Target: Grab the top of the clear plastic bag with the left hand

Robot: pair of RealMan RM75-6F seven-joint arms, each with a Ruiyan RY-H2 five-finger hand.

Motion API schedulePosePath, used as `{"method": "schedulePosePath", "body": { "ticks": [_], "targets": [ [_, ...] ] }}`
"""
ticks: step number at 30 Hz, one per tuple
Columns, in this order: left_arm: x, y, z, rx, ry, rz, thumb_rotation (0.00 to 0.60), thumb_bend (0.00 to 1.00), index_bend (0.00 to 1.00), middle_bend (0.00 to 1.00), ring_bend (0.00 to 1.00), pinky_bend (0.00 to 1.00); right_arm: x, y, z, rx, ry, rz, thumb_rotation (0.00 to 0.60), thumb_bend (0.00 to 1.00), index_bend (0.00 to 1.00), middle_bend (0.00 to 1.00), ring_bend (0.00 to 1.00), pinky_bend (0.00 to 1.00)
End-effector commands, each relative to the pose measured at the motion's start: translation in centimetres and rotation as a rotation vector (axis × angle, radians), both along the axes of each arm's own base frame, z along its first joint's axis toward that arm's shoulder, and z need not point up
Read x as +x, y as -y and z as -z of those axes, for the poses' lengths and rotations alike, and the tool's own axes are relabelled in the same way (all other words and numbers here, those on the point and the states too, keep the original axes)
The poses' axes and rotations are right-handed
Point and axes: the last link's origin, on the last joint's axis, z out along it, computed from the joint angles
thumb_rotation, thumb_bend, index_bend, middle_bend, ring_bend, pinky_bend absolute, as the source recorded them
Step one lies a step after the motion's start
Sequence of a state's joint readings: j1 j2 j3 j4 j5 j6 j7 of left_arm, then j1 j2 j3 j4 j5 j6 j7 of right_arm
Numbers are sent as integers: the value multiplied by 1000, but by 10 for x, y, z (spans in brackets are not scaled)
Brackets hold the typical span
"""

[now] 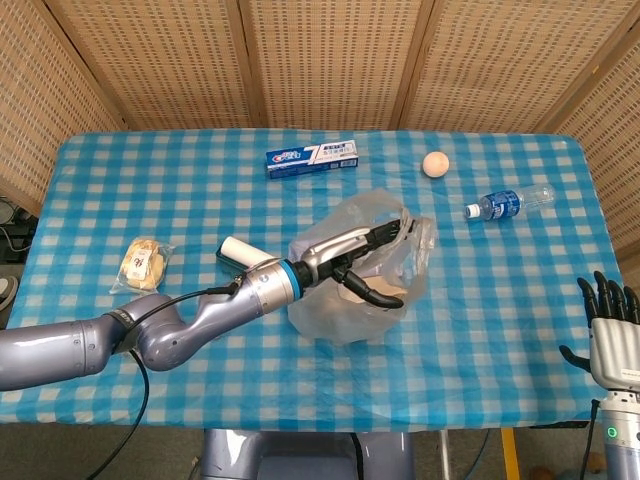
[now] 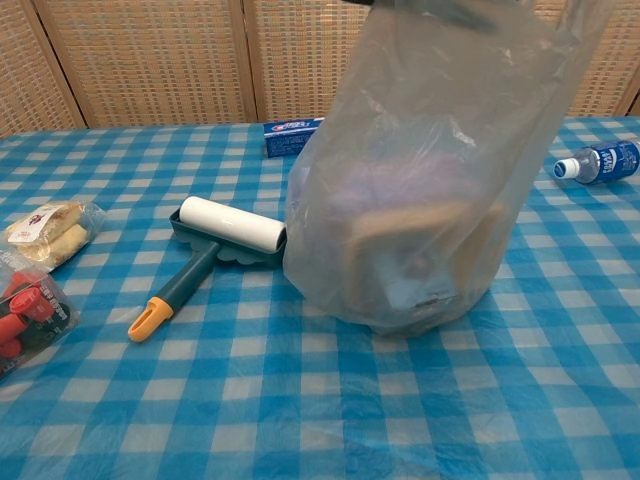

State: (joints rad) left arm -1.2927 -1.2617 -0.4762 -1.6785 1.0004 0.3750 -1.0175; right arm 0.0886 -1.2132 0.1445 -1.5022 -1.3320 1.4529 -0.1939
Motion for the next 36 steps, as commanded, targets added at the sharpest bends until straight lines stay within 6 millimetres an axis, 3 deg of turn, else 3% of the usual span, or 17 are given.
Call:
{"method": "schedulePosePath", "body": {
  "ticks": [1, 17, 27, 30, 36],
  "targets": [
    [7, -1, 7, -12, 0, 2, 514, 12, 44, 0, 0, 0, 0, 0, 0, -1, 0, -1, 600, 0, 93, 0, 0, 0],
    [6, 7, 12, -43, -23, 29, 514, 16, 136, 0, 0, 0, -1, 1, -1, 3, 6, 6, 600, 0, 103, 0, 0, 0],
    [31, 10, 14, -93, 41, 28, 514, 18, 98, 0, 2, 0, -1, 3, 1, 10, 4, 11, 600, 0, 111, 0, 0, 0],
    [38, 13, 16, -110, 45, 36, 514, 18, 91, 21, 53, 0, -1, 3, 0, 12, 4, 14, 600, 0, 113, 0, 0, 0],
    [37, 15, 22, -116, 14, 53, 514, 17, 130, 85, 99, 0, -2, 3, 0, 11, 5, 17, 600, 0, 113, 0, 0, 0]
  ]
}}
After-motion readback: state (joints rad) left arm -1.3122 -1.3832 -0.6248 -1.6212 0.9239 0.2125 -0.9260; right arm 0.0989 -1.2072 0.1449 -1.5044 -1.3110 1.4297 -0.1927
